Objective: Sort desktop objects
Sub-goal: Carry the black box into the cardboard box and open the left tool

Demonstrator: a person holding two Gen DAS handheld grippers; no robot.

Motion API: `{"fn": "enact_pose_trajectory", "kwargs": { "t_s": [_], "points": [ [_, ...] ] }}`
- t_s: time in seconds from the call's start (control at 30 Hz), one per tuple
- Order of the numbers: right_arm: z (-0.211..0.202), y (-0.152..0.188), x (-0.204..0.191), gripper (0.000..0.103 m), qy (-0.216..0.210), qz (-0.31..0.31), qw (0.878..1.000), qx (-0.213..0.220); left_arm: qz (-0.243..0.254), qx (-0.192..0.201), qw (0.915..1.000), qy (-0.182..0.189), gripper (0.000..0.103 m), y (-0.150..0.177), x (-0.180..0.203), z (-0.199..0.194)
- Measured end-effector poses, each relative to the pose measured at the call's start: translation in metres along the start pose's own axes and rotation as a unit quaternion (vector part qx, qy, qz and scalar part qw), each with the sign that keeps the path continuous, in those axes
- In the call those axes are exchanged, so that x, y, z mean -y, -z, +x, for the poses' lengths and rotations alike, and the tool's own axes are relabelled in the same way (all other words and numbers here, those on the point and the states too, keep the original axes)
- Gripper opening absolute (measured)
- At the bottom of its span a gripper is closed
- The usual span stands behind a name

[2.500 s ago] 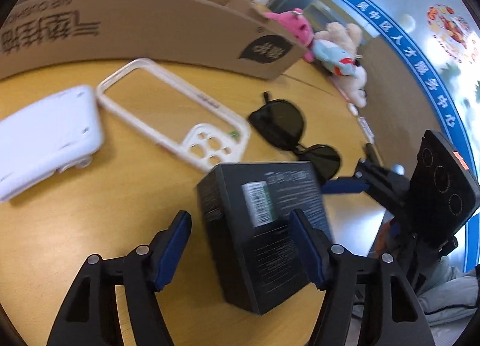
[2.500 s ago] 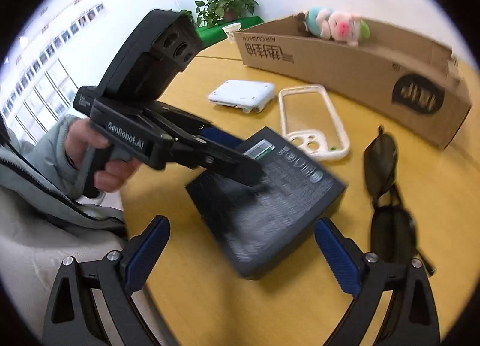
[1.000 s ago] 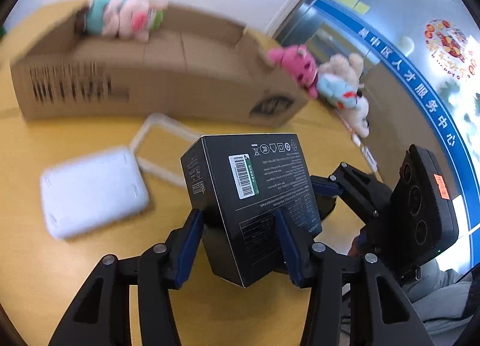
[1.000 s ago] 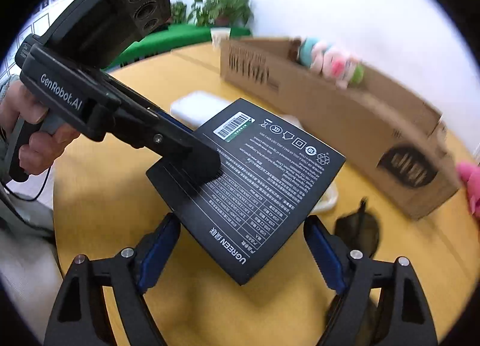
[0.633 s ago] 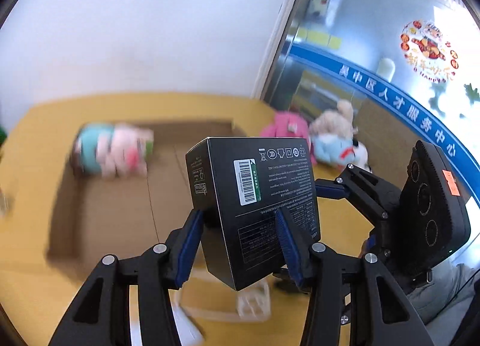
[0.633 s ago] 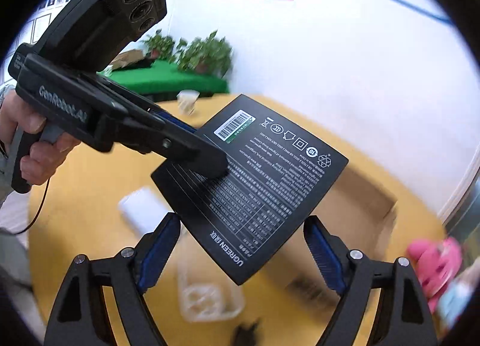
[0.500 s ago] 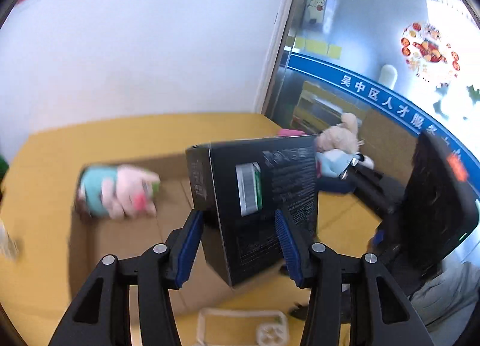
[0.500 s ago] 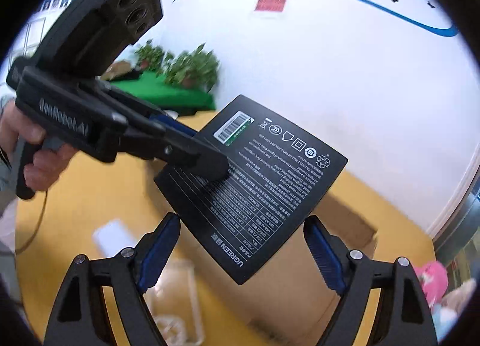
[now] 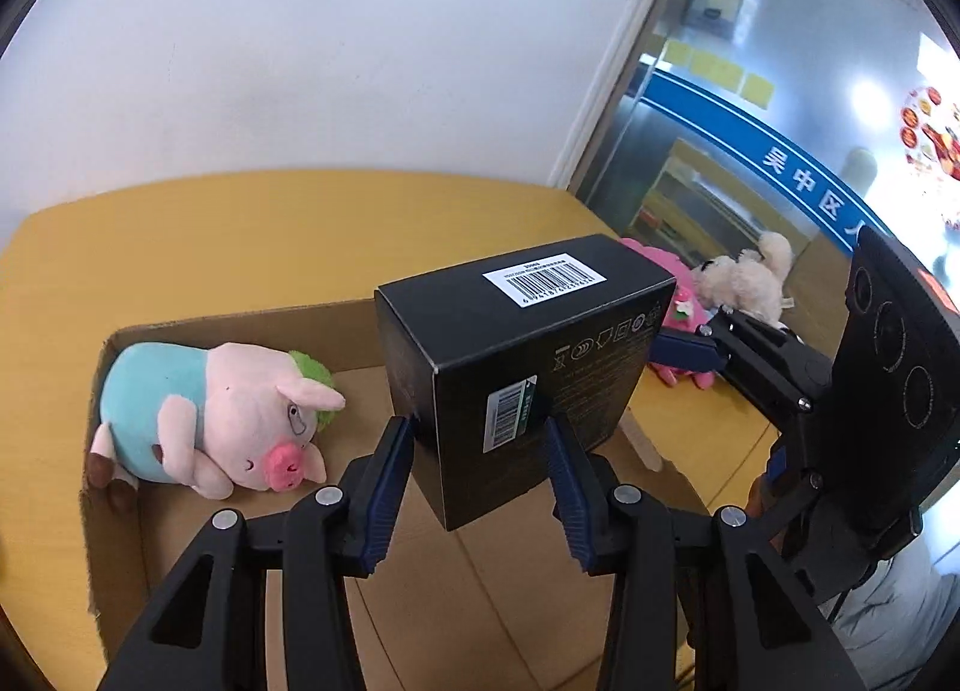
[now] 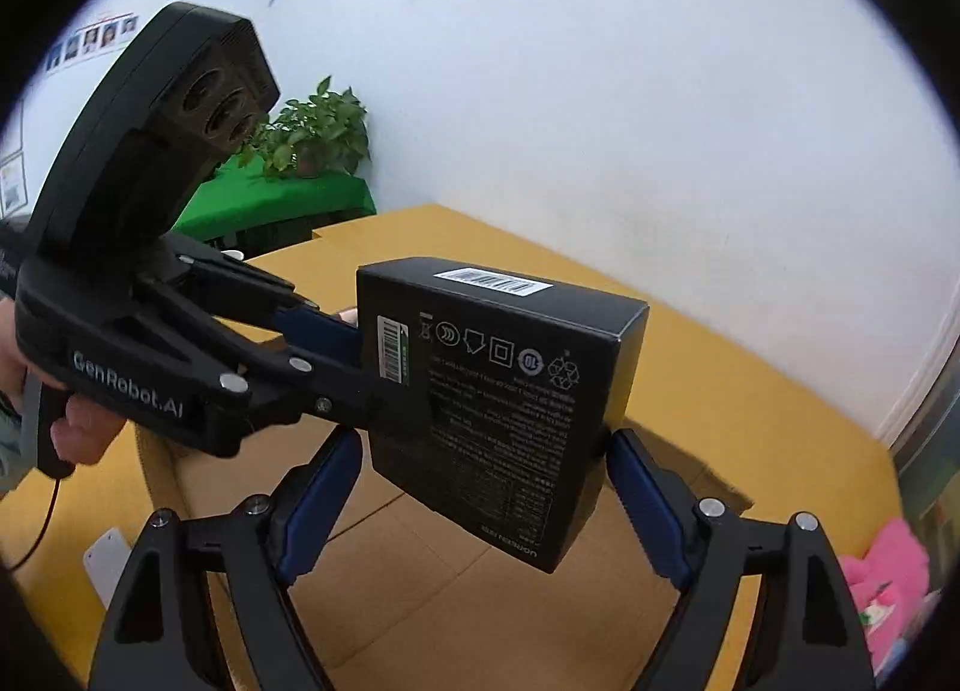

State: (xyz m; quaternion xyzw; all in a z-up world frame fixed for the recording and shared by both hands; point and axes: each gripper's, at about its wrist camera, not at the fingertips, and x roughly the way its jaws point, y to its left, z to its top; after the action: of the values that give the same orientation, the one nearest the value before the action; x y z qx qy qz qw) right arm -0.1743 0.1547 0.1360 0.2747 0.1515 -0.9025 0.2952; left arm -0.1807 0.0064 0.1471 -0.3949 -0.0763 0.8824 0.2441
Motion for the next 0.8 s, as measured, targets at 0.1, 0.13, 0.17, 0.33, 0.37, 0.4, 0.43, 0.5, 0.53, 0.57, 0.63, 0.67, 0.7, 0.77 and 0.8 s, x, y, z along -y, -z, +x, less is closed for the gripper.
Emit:
{"fn": "enact_pose_trajectory", "kwargs": {
  "t_s": [0.1, 0.13, 0.17, 0.33, 0.37, 0.4, 0.43, 0.5, 0.53, 0.57, 0.63, 0.67, 0.7, 0.77, 0.8],
  "points": [
    [0.023, 0.003, 0.018, 0.084, -0.01, 0.035, 0.999, -0.019, -0.009, -0.013, 0.9999, -0.004, 0.043, -0.01, -0.01, 0.022],
    [0.028, 0.004, 0.022, 0.084, -0.01, 0.041, 0.999, -0.025, -0.01, -0.02, 0.9997, -0.008, 0.043, -0.015, -0.013, 0.032],
    [0.036, 0.005, 0.027, 0.084, -0.011, 0.048, 0.998, -0.032, -0.01, -0.025, 0.9996, -0.011, 0.043, -0.017, -0.016, 0.039],
    [0.081, 0.015, 0.061, 0.084, -0.021, 0.106, 0.991, -0.078, -0.022, -0.064, 0.9975, -0.022, 0.043, -0.031, -0.032, 0.09],
    [0.09, 0.018, 0.068, 0.084, -0.02, 0.12, 0.989, -0.089, -0.025, -0.072, 0.9969, -0.023, 0.043, -0.034, -0.038, 0.1],
    [0.1, 0.022, 0.075, 0.084, -0.021, 0.137, 0.985, -0.102, -0.029, -0.081, 0.996, -0.024, 0.043, -0.035, -0.041, 0.11],
    [0.107, 0.027, 0.081, 0.084, -0.024, 0.152, 0.982, -0.112, -0.029, -0.089, 0.9952, -0.027, 0.043, -0.036, -0.043, 0.119],
    [0.125, 0.038, 0.093, 0.084, -0.031, 0.184, 0.973, -0.134, -0.023, -0.105, 0.9934, -0.039, 0.043, -0.037, -0.044, 0.135],
    [0.132, 0.041, 0.096, 0.084, -0.034, 0.196, 0.969, -0.144, -0.021, -0.116, 0.9921, -0.044, 0.043, -0.036, -0.044, 0.144],
    [0.138, 0.045, 0.098, 0.084, -0.036, 0.204, 0.966, -0.154, -0.022, -0.125, 0.9907, -0.049, 0.043, -0.034, -0.046, 0.152],
    [0.143, 0.055, 0.094, 0.084, -0.038, 0.218, 0.96, -0.169, -0.033, -0.134, 0.9892, -0.049, 0.043, -0.032, -0.051, 0.161],
    [0.151, 0.053, 0.102, 0.084, -0.041, 0.223, 0.958, -0.176, -0.036, -0.138, 0.9884, -0.054, 0.043, -0.031, -0.053, 0.165],
    [0.156, 0.057, 0.103, 0.084, -0.045, 0.231, 0.955, -0.182, -0.033, -0.138, 0.988, -0.06, 0.043, -0.03, -0.053, 0.167],
    [0.163, 0.056, 0.102, 0.084, -0.049, 0.237, 0.953, -0.182, -0.018, -0.138, 0.9876, -0.074, 0.043, -0.032, -0.049, 0.168],
    [0.162, 0.058, 0.102, 0.084, -0.049, 0.24, 0.952, -0.181, -0.017, -0.134, 0.9883, -0.071, 0.043, -0.034, -0.047, 0.167]
  ]
}}
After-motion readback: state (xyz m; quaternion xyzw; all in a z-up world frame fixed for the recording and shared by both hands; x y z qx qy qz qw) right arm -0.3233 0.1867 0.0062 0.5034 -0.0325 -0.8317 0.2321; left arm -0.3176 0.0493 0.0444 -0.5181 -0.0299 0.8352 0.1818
